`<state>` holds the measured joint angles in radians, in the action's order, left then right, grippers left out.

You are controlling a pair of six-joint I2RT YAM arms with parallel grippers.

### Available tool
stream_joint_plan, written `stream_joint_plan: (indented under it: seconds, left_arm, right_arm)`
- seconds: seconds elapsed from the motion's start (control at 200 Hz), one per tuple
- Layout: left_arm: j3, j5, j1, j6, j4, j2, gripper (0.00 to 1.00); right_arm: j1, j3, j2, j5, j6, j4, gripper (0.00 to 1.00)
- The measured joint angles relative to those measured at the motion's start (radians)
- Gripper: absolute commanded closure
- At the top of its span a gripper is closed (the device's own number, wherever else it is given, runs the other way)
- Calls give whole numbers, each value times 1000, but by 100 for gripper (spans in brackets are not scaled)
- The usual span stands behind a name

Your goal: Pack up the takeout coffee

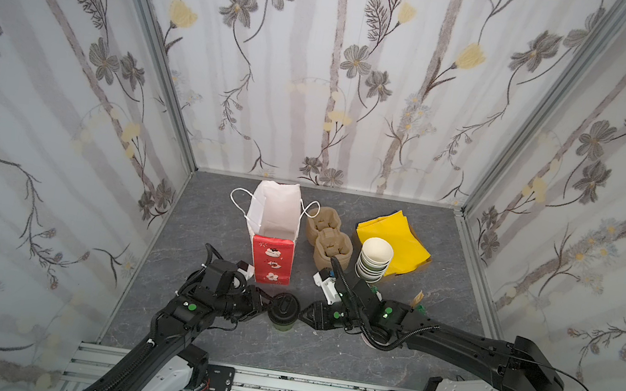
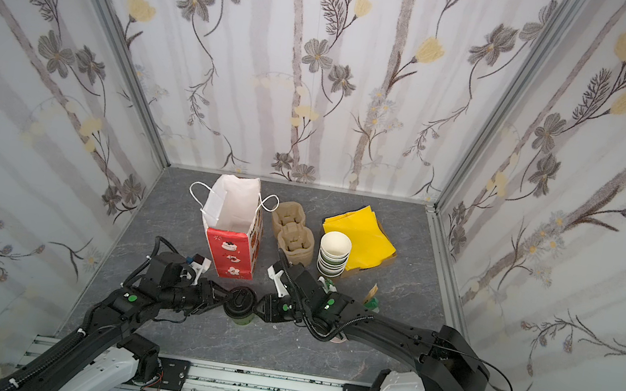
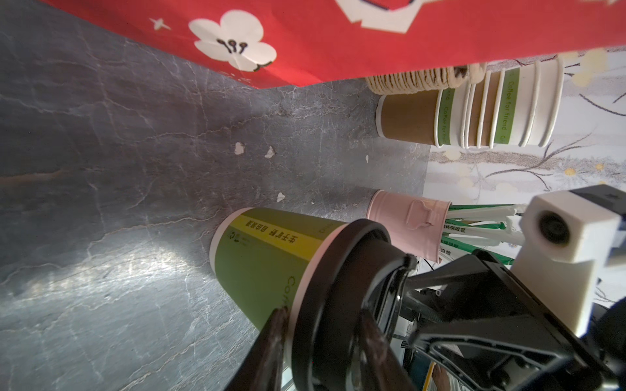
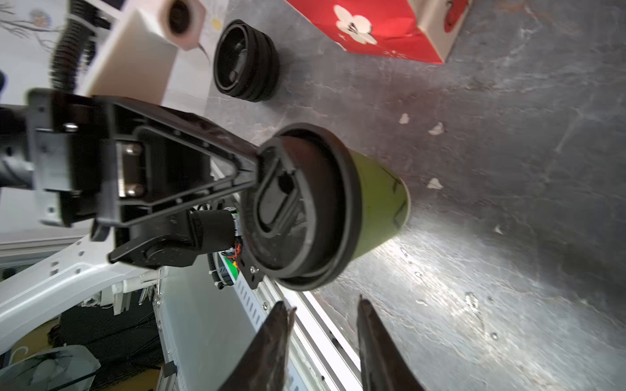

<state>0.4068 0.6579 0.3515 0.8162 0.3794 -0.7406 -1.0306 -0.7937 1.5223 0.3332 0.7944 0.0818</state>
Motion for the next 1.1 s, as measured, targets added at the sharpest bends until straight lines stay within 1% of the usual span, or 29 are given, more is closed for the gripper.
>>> stream_joint_plan:
  seconds: [0.25,0.605,0.645,0.694,0.804,1.009,1.099]
  left_arm:
    - [-5,0,0,3,0,12,65]
    - [-12,0,0,18,0,22,65]
    - [-12,0,0,18,0,22,65]
    - [-12,0,0,18,-1,21,65]
    - [-13,0,0,18,-2,20,65]
    - [-20,-3,0,18,-15,20,63]
    - [-20,-3,0,18,-15,20,59]
  right_arm:
    - [-13,-3,41,9,16,-14,63]
    - [-11,26,62,28,61,-103,64]
    - [-11,31,74,29,67,-119,64]
    - [-9,50,84,61,81,-159,64]
    - [-10,73,88,69,95,-212,64]
    - [-10,59,96,68,101,-197,65]
    - [-12,49,92,59,93,-175,62]
